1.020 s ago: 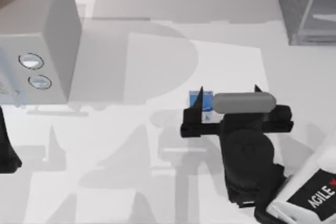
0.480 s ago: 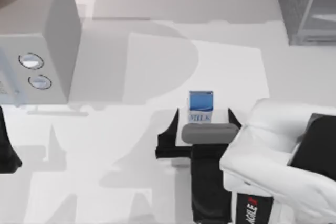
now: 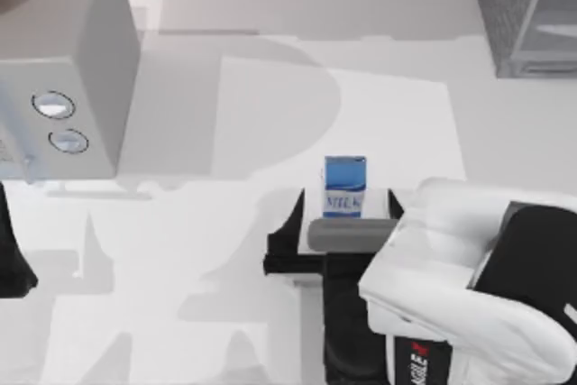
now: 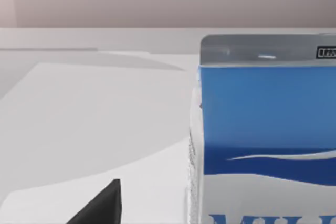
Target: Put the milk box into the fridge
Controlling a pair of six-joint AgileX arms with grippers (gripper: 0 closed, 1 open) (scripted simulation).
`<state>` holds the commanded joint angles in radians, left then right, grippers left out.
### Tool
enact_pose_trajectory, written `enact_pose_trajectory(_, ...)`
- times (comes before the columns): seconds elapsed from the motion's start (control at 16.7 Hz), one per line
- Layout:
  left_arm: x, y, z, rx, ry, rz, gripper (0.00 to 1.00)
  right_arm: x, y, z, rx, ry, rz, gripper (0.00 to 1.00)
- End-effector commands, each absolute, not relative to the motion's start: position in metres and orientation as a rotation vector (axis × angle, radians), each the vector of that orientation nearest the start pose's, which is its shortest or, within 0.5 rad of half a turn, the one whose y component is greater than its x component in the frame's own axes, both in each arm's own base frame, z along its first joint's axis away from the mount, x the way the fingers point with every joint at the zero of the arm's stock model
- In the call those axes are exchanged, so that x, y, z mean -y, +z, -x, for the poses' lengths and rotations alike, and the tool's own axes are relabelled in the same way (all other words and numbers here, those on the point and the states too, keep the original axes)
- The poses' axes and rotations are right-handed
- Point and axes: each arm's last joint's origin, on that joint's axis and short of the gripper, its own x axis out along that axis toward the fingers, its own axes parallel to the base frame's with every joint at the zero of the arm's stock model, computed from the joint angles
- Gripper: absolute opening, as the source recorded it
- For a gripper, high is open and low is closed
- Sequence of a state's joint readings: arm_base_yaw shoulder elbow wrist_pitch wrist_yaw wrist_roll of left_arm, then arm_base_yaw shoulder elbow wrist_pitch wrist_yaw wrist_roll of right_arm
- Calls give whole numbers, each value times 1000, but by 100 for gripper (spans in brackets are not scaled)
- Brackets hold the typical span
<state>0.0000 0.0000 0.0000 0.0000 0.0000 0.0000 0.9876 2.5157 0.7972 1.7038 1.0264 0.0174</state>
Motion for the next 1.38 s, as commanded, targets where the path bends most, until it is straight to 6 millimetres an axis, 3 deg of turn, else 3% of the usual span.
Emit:
enact_pose_trajectory(0.24,1,160,-106,0,0,0,100,-276,2,-217,0,-11,0,100)
enact_pose_trajectory(0.54,1,160,-106,0,0,0,100,-276,1,-256,0,-10,0,100)
enact_pose_trajectory(0.78,1,160,-106,0,0,0,100,-276,2,-260,0,-10,0,100)
enact_pose_trajectory(1.38,1,160,-106,0,0,0,100,-276,2,-260,0,-10,0,25)
